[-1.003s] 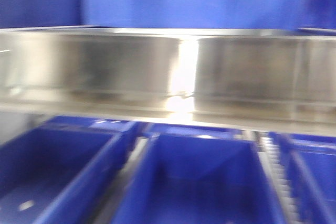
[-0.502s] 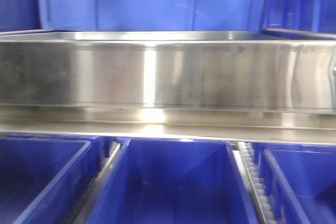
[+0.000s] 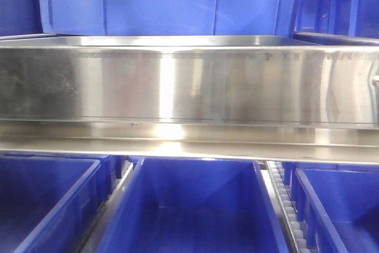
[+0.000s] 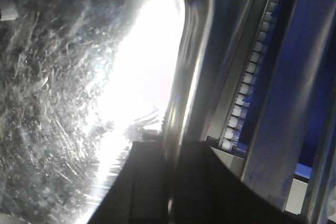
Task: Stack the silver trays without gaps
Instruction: 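Drive up to the rack holding the larger silver tray, then lower the held tray into the larger tray and open both grippers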
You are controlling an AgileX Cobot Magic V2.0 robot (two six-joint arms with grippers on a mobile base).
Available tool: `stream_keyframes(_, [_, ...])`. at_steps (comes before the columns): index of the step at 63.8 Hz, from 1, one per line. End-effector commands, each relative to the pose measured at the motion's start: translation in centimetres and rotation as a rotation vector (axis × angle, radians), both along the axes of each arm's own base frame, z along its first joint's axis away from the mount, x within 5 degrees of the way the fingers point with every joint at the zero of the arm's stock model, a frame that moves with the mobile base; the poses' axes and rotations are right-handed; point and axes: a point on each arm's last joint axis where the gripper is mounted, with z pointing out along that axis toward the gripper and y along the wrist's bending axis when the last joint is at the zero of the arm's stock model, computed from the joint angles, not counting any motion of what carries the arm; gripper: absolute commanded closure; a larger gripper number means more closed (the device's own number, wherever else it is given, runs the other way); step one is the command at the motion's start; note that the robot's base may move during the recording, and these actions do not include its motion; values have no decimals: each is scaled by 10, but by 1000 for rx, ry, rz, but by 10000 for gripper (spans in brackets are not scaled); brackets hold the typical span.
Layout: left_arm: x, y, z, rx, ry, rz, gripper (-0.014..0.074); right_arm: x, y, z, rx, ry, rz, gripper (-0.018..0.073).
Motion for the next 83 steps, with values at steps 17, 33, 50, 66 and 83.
stream_keyframes(17, [-12, 8, 15, 15, -21, -27, 645, -12, -9, 19, -3, -47, 8, 503])
stream_keyframes(33, [-11, 6, 16, -2, -38, -30, 645, -12, -9, 19, -3, -47, 8, 503])
stream_keyframes(50, [-3, 13, 21, -14, -69, 1, 645, -10, -6, 21, 41, -69, 13, 503])
stream_keyframes(66, [37, 27, 28, 7, -121, 29, 645, 10, -1, 10, 100, -54, -84, 503])
stream_keyframes(83, [83, 27, -6, 47, -84, 61, 645, 49, 4, -24, 83, -16, -132, 503])
